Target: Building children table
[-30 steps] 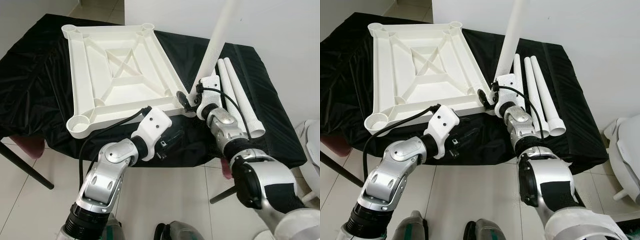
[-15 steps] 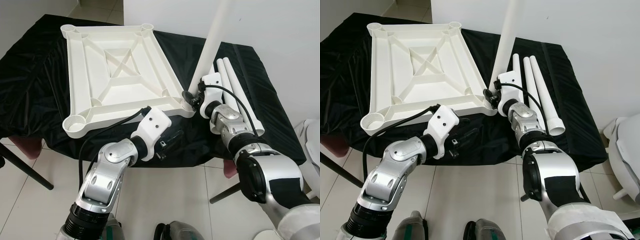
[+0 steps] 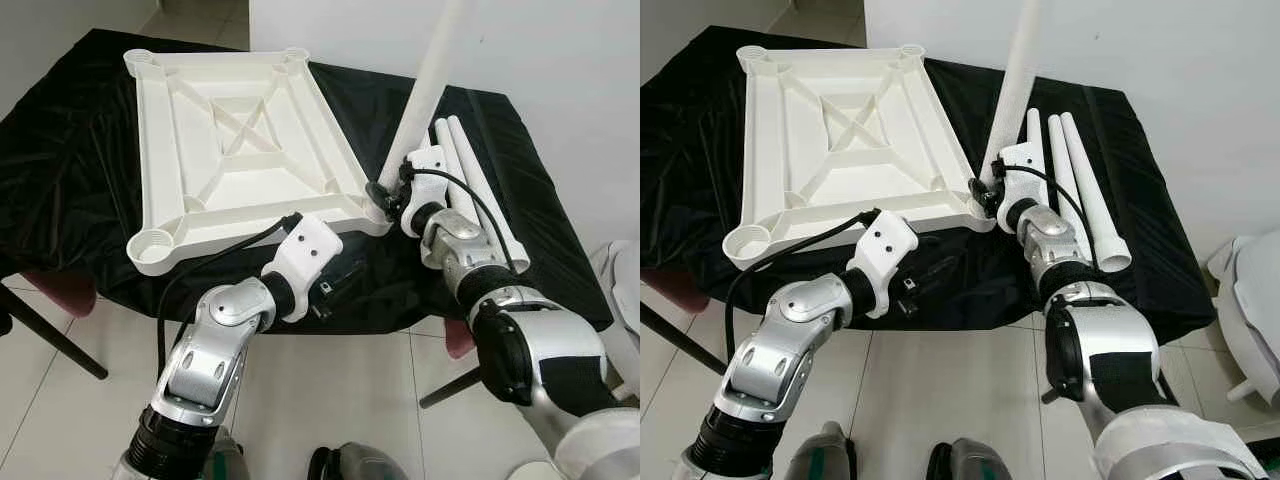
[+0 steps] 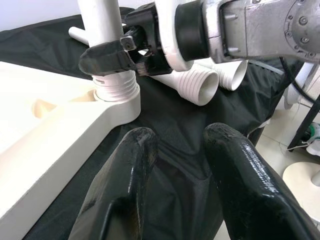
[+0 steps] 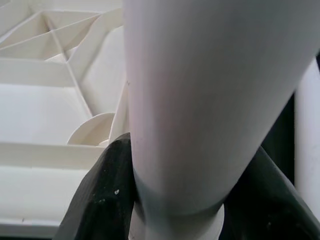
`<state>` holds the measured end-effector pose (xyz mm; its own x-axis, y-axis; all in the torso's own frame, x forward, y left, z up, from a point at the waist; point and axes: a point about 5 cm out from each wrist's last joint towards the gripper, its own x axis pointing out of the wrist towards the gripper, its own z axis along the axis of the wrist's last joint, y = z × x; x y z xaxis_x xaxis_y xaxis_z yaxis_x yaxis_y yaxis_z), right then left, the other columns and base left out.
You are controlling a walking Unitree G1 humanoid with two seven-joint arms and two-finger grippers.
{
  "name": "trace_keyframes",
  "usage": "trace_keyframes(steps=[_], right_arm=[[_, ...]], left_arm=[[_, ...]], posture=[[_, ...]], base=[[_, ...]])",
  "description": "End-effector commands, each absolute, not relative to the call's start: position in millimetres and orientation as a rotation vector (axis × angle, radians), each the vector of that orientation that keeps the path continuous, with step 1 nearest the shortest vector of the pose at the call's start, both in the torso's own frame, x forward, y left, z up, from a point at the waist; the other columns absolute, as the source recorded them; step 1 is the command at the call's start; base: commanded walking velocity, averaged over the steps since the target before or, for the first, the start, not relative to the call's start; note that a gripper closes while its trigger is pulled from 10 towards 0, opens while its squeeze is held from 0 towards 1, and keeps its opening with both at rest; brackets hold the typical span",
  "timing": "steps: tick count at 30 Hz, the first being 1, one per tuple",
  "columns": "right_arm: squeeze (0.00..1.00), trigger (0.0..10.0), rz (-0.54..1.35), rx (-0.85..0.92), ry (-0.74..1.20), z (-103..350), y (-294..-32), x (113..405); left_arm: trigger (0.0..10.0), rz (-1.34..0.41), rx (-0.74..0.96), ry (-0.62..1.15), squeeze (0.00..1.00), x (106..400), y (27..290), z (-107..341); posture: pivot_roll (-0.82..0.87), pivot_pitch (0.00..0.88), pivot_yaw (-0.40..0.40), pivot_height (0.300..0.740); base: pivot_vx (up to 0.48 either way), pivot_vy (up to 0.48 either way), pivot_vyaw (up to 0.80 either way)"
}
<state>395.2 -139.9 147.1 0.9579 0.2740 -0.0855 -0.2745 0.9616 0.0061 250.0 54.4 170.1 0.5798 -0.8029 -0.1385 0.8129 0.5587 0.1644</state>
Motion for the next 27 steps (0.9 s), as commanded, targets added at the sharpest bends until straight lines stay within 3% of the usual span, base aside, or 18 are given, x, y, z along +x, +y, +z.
trace_keyframes(steps=[1,6,14,22,23,25,26,27], right_arm=[[0.00,0.0,0.188,0.046,0.143,132.2,-148.1,390.8],[0.00,0.0,0.129,0.067,0.134,130.2,-147.3,390.0],[0.00,0.0,-0.185,0.091,0.114,124.3,-124.4,383.9],[0.00,0.0,-0.195,0.102,0.081,128.7,-114.5,383.2],[0.00,0.8,-0.187,0.108,0.074,129.2,-114.5,383.1],[0.00,0.8,-0.181,0.112,0.069,129.6,-114.2,383.1],[0.00,10.0,-0.181,0.104,0.057,130.4,-114.9,383.0],[0.00,10.0,-0.181,0.104,0.057,130.4,-114.9,383.0]], left_arm=[[10.0,-0.891,0.218,0.042,0.00,251.2,53.7,171.3],[10.0,-0.893,0.216,0.042,0.00,250.7,53.5,171.0],[10.0,-0.905,0.216,0.043,0.00,249.4,50.7,169.5],[10.0,-0.908,0.219,0.047,0.00,248.3,50.6,168.4],[10.0,-0.907,0.220,0.047,0.00,248.1,50.7,168.2],[10.0,-0.907,0.219,0.047,0.00,248.0,50.7,168.2],[10.0,-0.907,0.220,0.048,0.00,247.9,51.0,168.1],[10.0,-0.907,0.220,0.048,0.00,247.9,51.0,168.1]], posture=[[0.11,0.012,-0.104,0.740],[0.11,0.008,-0.106,0.740],[0.11,0.000,-0.111,0.740],[0.11,0.000,-0.114,0.740],[0.12,0.000,-0.113,0.740],[0.12,0.000,-0.113,0.740],[0.11,0.000,-0.111,0.740],[0.11,0.000,-0.111,0.740]], base=[[0.000,0.000,0.00],[0.000,0.000,0.00],[0.000,0.000,0.00],[0.000,0.000,0.00],[0.000,0.000,0.00],[0.000,0.000,0.00],[0.000,0.000,0.00],[0.000,0.000,0.00]])
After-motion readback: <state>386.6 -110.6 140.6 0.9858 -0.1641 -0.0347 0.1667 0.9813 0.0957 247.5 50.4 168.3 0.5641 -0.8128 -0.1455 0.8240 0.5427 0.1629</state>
